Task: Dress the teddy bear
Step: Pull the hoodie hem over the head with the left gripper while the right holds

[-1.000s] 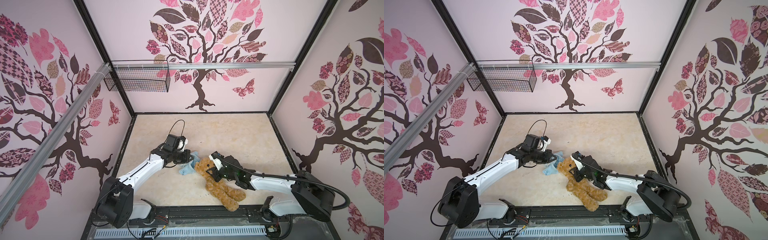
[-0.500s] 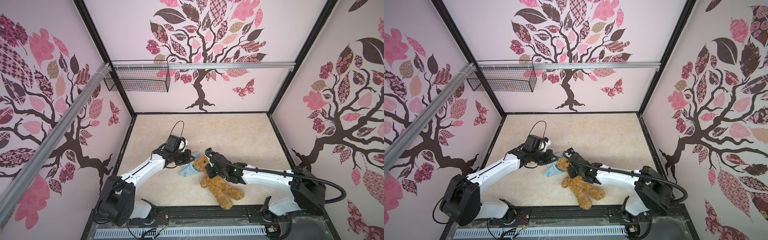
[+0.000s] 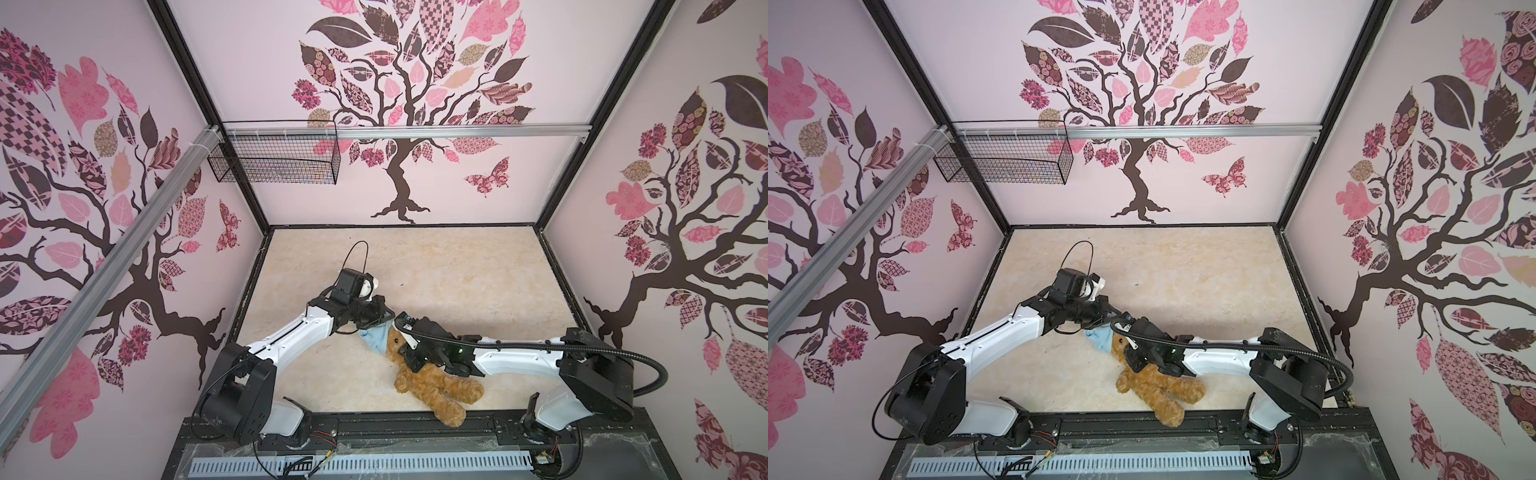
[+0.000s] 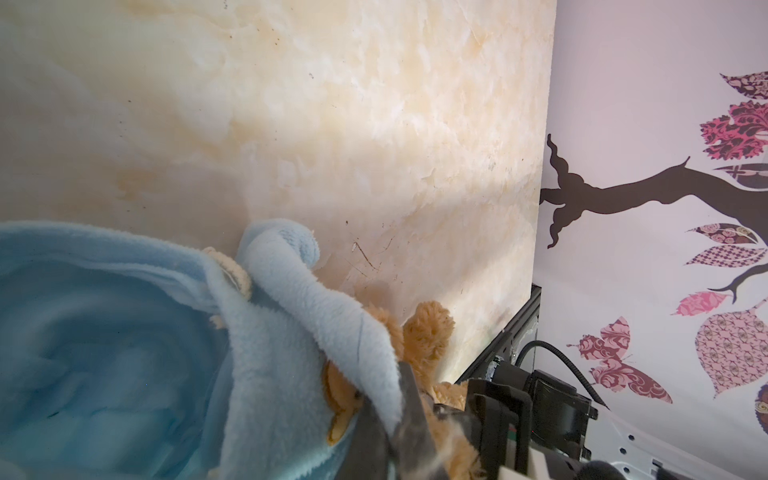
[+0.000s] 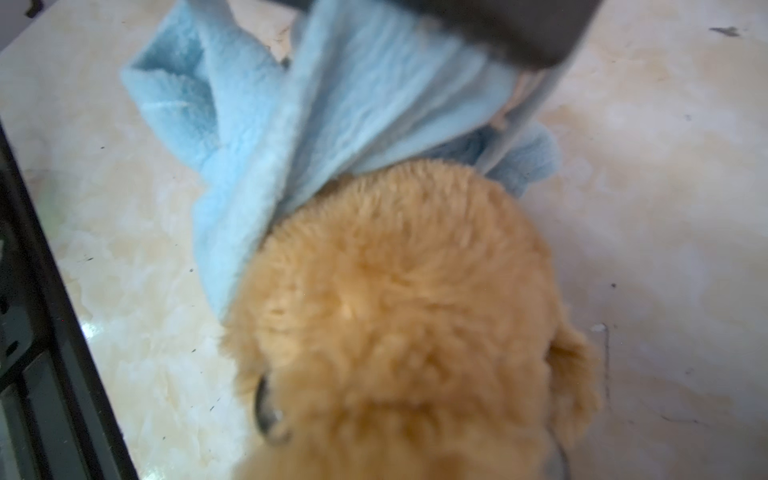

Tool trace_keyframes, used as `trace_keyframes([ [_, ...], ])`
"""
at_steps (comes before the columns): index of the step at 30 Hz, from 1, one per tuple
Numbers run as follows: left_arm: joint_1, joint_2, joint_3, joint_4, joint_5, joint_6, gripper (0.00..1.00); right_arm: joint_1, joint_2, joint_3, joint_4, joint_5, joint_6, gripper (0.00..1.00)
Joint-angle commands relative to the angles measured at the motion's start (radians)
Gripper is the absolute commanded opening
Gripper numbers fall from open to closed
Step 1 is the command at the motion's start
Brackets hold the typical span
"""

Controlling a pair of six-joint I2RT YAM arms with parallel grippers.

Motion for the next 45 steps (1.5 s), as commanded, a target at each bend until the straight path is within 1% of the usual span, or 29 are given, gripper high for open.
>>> trace_keyframes([
  [1, -0.017, -0.003, -0.029, 0.092, 0.065, 0.025, 0.0, -0.041, 0.015, -0.042, 0.196, -0.19, -0.043, 0.15],
  [3, -0.032, -0.014, -0.048, 0.111, 0.099, 0.047, 0.0, -0.076, 0.02, -0.075, 0.301, -0.256, -0.031, 0.15],
  [5, -0.043, -0.023, -0.066, 0.128, 0.122, 0.06, 0.0, -0.095, 0.026, -0.095, 0.371, -0.288, -0.025, 0.15],
  [8, -0.046, -0.031, -0.098, 0.169, 0.162, 0.048, 0.01, -0.115, 0.042, -0.125, 0.47, -0.324, 0.009, 0.15],
  [13, -0.068, -0.067, -0.136, 0.198, 0.196, 0.045, 0.1, -0.125, 0.054, -0.175, 0.611, -0.308, 0.072, 0.15],
  [16, -0.083, -0.105, -0.164, 0.206, 0.195, 0.029, 0.16, -0.133, 0.071, -0.186, 0.653, -0.283, 0.097, 0.15],
  [19, -0.094, -0.16, -0.2, 0.237, 0.183, -0.007, 0.21, -0.151, 0.092, -0.195, 0.699, -0.281, 0.125, 0.15],
  [21, -0.102, -0.19, -0.218, 0.245, 0.169, -0.015, 0.27, -0.152, 0.102, -0.199, 0.724, -0.286, 0.13, 0.15],
  [25, -0.107, -0.205, -0.237, 0.257, 0.174, -0.026, 0.32, -0.153, 0.118, -0.202, 0.759, -0.296, 0.14, 0.15],
  [27, -0.107, -0.214, -0.243, 0.259, 0.176, -0.031, 0.36, -0.154, 0.118, -0.204, 0.762, -0.293, 0.134, 0.15],
  [30, -0.106, -0.24, -0.244, 0.257, 0.16, -0.026, 0.44, -0.155, 0.121, -0.215, 0.777, -0.302, 0.119, 0.15],
  [31, -0.105, -0.245, -0.238, 0.248, 0.153, -0.021, 0.46, -0.155, 0.123, -0.219, 0.782, -0.304, 0.116, 0.14],
  [36, -0.105, -0.283, -0.184, 0.154, 0.104, 0.039, 0.55, -0.155, 0.123, -0.253, 0.823, -0.325, 0.083, 0.13],
  [41, -0.103, -0.324, -0.146, 0.066, 0.061, 0.085, 0.6, -0.154, 0.127, -0.274, 0.842, -0.332, 0.027, 0.12],
  [45, -0.095, -0.359, -0.126, 0.032, 0.05, 0.103, 0.64, -0.155, 0.117, -0.29, 0.846, -0.323, -0.036, 0.1],
])
